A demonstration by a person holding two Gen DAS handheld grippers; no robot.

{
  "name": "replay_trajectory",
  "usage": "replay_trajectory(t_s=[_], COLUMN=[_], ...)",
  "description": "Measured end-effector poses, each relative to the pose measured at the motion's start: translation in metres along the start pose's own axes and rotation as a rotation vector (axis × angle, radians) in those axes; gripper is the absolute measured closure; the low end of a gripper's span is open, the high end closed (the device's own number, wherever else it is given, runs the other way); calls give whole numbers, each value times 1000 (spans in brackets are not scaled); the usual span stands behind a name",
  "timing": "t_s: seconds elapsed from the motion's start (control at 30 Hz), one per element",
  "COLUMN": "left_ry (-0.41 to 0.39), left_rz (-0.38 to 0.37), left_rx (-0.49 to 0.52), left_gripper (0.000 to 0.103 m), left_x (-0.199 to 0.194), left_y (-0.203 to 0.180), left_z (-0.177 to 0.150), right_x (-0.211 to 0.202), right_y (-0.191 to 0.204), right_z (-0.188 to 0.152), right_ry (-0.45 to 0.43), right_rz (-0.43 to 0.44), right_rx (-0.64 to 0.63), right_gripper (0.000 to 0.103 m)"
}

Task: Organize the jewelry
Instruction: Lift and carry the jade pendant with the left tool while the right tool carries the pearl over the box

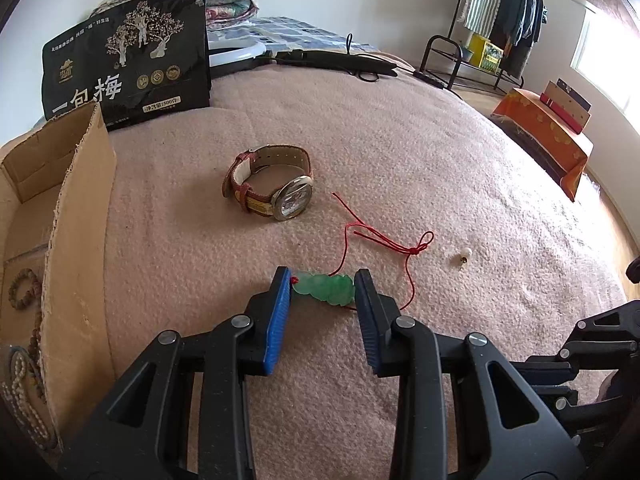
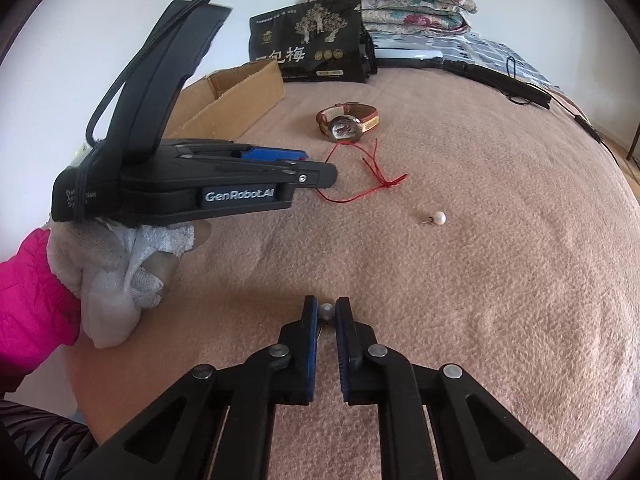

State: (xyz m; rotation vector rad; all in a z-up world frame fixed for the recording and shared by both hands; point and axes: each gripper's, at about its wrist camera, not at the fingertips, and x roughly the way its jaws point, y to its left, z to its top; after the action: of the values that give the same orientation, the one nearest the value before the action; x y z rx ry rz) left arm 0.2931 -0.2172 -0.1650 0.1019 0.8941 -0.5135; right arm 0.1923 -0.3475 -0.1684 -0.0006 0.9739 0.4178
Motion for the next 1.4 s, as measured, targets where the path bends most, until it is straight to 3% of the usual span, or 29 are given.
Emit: replay_trajectory(t_s=[0.47, 0.73, 1.07, 1.4], left_ry=[-119, -192, -273, -295], left_rz=[-53, -39, 35, 126], left_rx=[-34, -24, -48, -86], left_gripper=[71, 71, 71, 71], left_x=[-74, -121, -169, -187], left_y=[-3, 9, 57, 119], left_z=[17, 35, 53, 60], right_x=[-48, -67, -73, -69], right_y=[2, 19, 50, 93], right_z=[2, 13, 40, 84], right_ry=[-71, -106, -132, -166], right_rz=[-5, 4, 41, 84], right_rx=[41, 14, -42, -118], right_gripper=[97, 97, 97, 97])
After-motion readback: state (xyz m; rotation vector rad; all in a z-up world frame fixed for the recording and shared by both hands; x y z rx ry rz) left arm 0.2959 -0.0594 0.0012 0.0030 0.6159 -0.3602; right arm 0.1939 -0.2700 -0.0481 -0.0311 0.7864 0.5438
